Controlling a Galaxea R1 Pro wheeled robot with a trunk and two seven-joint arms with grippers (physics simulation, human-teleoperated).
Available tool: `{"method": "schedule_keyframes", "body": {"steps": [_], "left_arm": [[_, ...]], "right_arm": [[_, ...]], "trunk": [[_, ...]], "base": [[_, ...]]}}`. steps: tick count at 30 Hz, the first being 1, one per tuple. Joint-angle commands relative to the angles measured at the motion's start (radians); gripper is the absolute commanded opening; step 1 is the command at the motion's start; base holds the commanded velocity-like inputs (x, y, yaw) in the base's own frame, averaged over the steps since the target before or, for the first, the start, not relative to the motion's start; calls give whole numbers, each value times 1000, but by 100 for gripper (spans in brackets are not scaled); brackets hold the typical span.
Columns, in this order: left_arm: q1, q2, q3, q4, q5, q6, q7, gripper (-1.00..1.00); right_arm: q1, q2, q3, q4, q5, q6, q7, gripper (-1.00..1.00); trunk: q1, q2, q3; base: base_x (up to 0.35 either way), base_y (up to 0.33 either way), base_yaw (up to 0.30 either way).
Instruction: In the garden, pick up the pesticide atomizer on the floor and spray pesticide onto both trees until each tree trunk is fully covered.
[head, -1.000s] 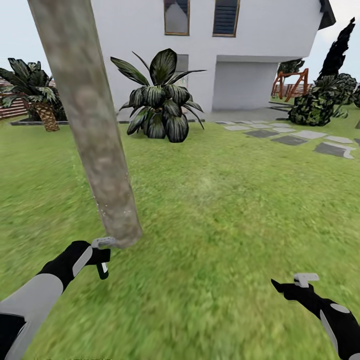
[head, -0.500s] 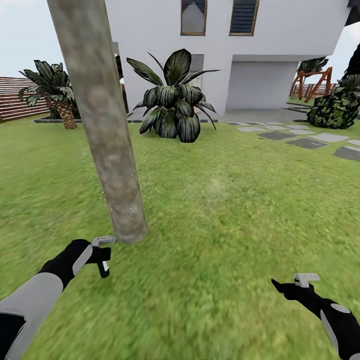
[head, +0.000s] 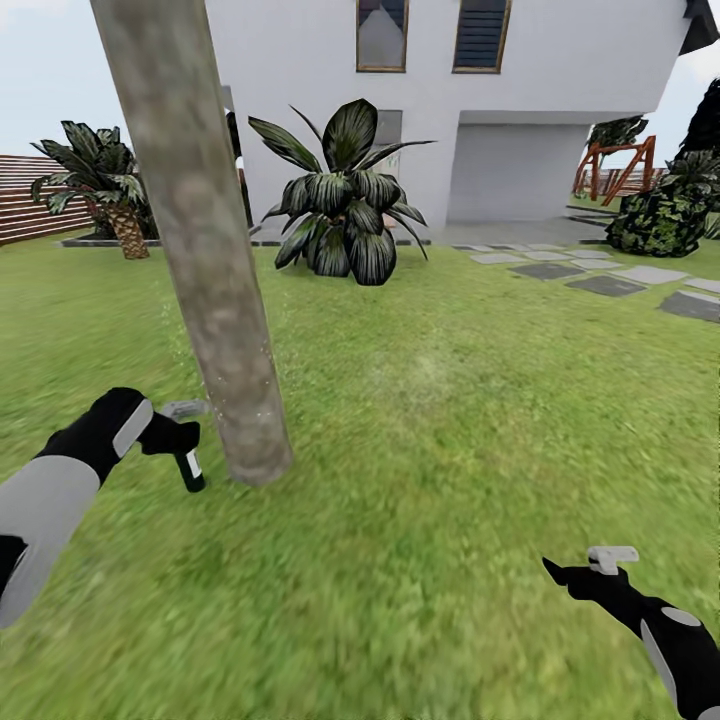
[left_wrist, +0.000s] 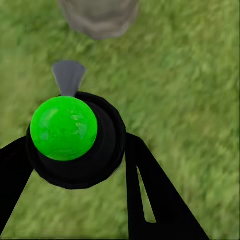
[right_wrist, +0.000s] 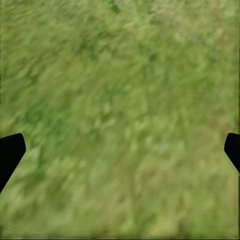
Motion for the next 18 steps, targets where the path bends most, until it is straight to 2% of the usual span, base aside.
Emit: {"method": "schedule_keyframes", "body": {"steps": [1, 4, 5, 7, 9, 11, 14, 17, 18], "left_arm": [[3, 2, -7, 0, -3, 1, -7, -100], [-9, 1, -7, -1, -3, -2, -2, -100], [-33, 1, -6, -1, -3, 1, 0, -100], [-124, 1, -7, 7, -4, 19, 3, -100], [-240, 2, -8, 15, -4, 40, 3, -100], [-282, 1, -9, 16, -3, 45, 4, -100], [-264, 2, -11, 19, -2, 45, 1, -100], [-156, -1, -8, 18, 1, 34, -7, -100], [-96, -3, -8, 18, 5, 30, -9, -100]], "right_arm": [[-1, 2, -7, -2, 9, 4, 9, 100], [-1, 1, -7, -2, 9, 4, 8, 100], [-1, 2, -7, -2, 9, 4, 8, 100], [-1, 2, -7, -2, 9, 4, 8, 100], [-1, 1, -7, -2, 9, 4, 8, 100], [-1, 1, -7, -2, 9, 4, 8, 100], [-1, 1, -7, -2, 9, 4, 9, 100], [-1, 1, -7, -2, 9, 4, 9, 100], [-1, 1, -6, -2, 9, 4, 9, 100]], "trunk": [[0, 0, -1], [0, 0, -1], [0, 0, -1], [0, 0, -1], [0, 0, -1], [0, 0, -1], [0, 0, -1], [0, 0, -1], [0, 0, -1]], "base": [[-84, 0, 0], [-23, 0, 0], [-4, 0, 0], [-1, 0, 0], [0, 0, 0], [0, 0, 0], [0, 0, 0], [0, 0, 0], [0, 0, 0]]}}
